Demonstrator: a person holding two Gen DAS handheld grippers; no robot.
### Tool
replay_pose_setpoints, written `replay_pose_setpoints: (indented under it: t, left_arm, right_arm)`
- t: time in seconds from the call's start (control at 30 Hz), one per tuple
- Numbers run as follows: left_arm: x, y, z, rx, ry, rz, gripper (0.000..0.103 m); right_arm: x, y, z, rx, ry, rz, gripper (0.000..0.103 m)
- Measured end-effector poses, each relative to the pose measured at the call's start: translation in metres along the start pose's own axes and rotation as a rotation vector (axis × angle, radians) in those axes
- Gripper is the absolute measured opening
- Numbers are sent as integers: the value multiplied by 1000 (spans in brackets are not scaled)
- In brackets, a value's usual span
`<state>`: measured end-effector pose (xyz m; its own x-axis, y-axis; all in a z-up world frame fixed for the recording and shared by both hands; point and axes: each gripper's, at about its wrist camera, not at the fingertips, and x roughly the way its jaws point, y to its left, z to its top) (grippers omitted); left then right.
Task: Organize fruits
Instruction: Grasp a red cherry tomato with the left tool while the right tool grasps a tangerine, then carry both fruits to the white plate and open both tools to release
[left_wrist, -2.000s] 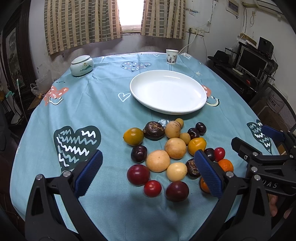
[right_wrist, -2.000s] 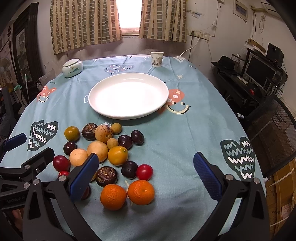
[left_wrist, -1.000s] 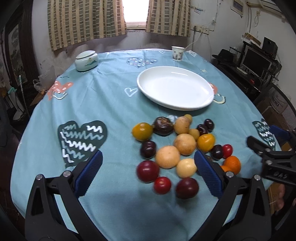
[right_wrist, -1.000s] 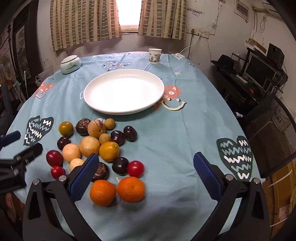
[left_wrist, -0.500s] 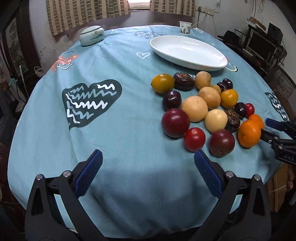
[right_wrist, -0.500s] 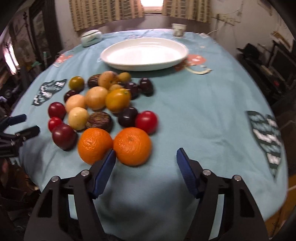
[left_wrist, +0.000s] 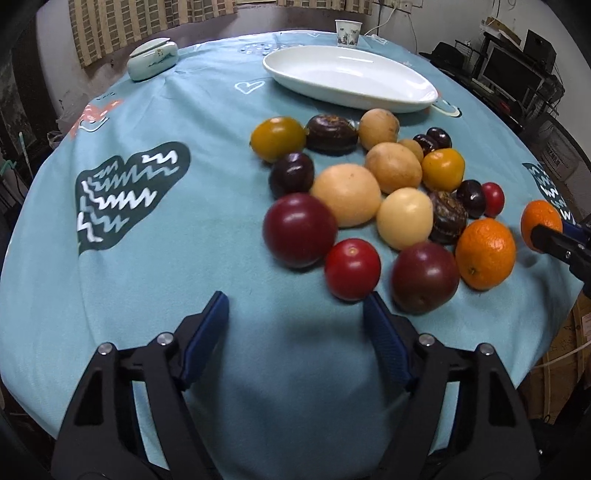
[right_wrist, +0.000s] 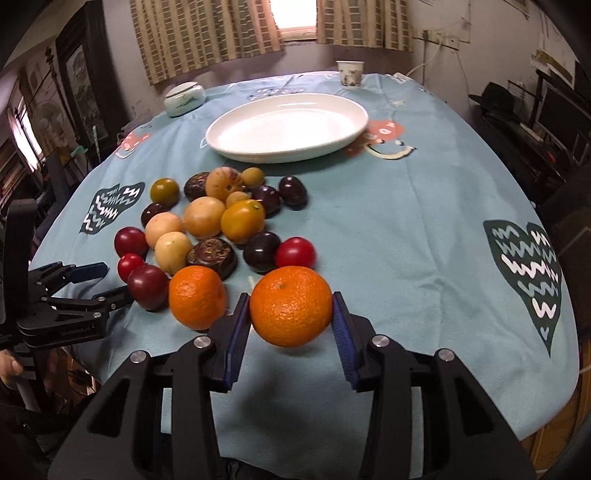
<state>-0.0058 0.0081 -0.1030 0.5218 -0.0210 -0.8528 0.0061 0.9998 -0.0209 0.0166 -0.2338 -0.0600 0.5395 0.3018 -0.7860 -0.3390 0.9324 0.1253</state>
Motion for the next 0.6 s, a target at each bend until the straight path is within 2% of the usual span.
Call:
replay_pose_setpoints:
  t: [0.1, 0.13, 0.2, 0.3, 0.37, 0.4, 0.5, 0.6]
  left_arm:
    - [3, -12, 6, 10, -28, -14, 71]
    - [4, -15, 8, 5, -44, -27, 62]
    - [8, -19, 12, -2, -60, -1, 59]
    - [9, -20, 14, -16, -74, -1, 54]
    - [6, -18, 13, -20, -74, -22, 42]
    - [4, -17, 12, -16, -69, -59, 26]
    - [-8, -15, 12, -8, -100, -29, 26]
    - [-20, -6, 15, -29, -134, -33, 26]
  right_arm:
    - [3, -8, -1, 26, 10, 3, 44]
    - [4, -10, -2, 33, 13, 9, 44]
    - [8, -13, -3, 49, 18, 18, 44]
    - [14, -14, -3, 64, 23, 29, 44]
    - [15, -13, -3, 69, 25, 35, 44]
    - [13, -12, -3, 66, 23, 36, 44]
    - [4, -7, -2, 45, -2, 32, 44]
    - [0, -5, 0, 39, -16, 36, 44]
